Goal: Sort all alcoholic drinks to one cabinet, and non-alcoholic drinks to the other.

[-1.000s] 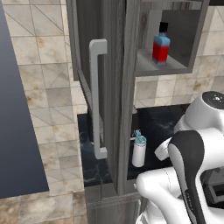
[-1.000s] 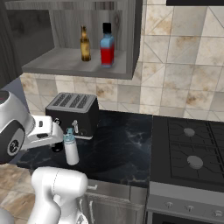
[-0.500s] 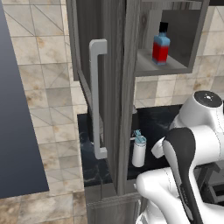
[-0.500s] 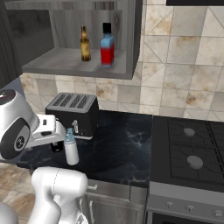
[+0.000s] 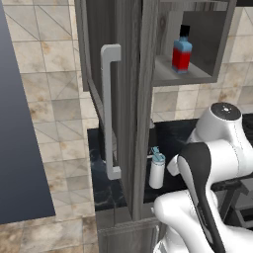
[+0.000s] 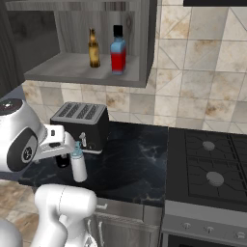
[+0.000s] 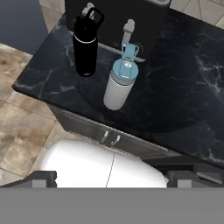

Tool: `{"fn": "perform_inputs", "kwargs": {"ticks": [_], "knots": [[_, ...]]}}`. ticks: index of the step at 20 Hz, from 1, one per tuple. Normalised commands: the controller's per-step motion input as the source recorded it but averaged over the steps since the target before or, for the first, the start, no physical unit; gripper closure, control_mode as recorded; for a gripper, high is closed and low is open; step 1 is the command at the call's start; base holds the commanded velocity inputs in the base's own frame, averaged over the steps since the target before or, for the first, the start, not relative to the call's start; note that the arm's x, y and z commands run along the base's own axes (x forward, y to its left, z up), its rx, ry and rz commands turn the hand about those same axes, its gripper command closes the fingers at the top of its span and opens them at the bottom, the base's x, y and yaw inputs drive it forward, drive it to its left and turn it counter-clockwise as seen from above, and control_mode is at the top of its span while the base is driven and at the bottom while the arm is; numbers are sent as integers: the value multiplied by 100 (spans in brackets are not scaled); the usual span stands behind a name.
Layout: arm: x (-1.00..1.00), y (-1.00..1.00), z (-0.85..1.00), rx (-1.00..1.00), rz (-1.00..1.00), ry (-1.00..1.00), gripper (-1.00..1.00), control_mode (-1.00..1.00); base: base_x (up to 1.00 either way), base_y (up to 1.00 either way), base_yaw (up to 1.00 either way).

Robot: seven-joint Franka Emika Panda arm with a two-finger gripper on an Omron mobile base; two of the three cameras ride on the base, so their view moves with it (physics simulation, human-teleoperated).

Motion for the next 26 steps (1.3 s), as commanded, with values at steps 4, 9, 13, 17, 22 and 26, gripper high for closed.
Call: {"fn": "perform_inputs", "kwargs": {"ticks": [4, 9, 13, 17, 22, 26], "knots": [[0, 0, -32, -1, 0, -12, -100, -100, 0, 0, 0], [0, 0, -33, -1, 0, -12, -100, -100, 0, 0, 0], [0, 0, -34, -1, 0, -10, -100, -100, 0, 0, 0], [0, 0, -36, 0, 0, -10, -100, -100, 0, 0, 0], [0, 0, -39, 0, 0, -10, -100, -100, 0, 0, 0], [0, 0, -33, 0, 0, -10, -100, -100, 0, 0, 0]]}}
